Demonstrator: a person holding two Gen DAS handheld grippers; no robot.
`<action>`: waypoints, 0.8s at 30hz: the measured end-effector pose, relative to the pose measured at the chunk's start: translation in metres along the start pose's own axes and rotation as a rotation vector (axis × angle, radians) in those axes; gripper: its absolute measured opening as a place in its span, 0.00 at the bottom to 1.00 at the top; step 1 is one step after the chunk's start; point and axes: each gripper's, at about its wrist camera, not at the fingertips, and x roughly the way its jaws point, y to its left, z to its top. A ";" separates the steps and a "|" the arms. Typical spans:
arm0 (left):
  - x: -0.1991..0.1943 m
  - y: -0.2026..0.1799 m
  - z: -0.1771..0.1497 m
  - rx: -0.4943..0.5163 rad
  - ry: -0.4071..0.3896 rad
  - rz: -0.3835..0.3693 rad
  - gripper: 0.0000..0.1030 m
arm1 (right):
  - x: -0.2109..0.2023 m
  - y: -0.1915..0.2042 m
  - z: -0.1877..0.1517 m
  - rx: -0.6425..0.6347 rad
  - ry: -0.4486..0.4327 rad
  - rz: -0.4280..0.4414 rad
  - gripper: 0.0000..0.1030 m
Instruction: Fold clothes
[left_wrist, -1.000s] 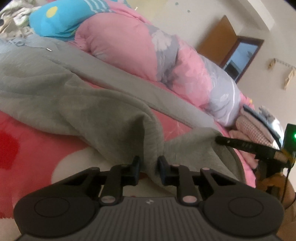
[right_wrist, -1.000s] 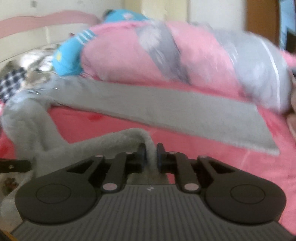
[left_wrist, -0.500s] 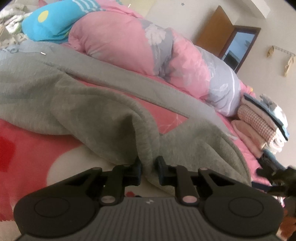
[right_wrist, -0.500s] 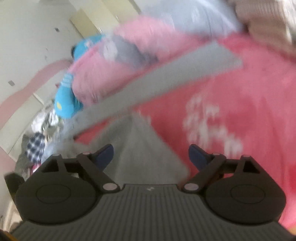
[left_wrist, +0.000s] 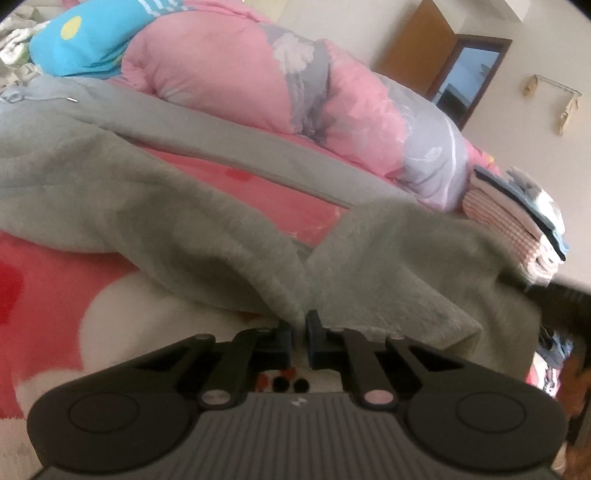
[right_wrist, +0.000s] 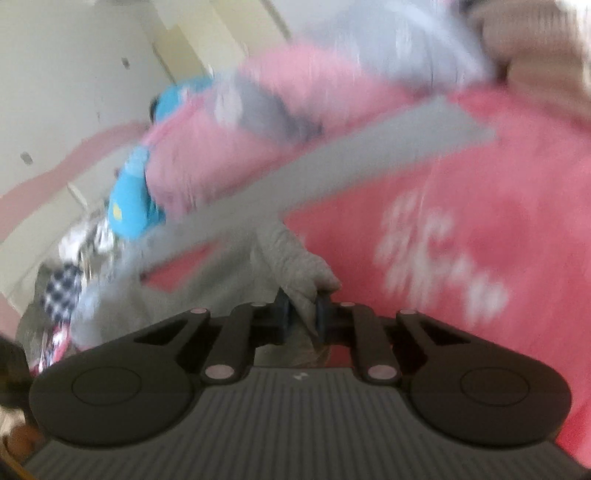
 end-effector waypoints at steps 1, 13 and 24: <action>0.000 -0.001 -0.001 -0.001 0.010 -0.016 0.07 | -0.006 -0.001 0.012 -0.010 -0.033 0.000 0.11; 0.003 -0.011 -0.019 0.007 0.124 -0.110 0.08 | 0.013 -0.052 0.052 -0.033 0.026 -0.165 0.11; -0.063 0.031 -0.012 -0.063 0.008 -0.105 0.39 | -0.009 -0.074 0.027 0.035 -0.014 -0.399 0.55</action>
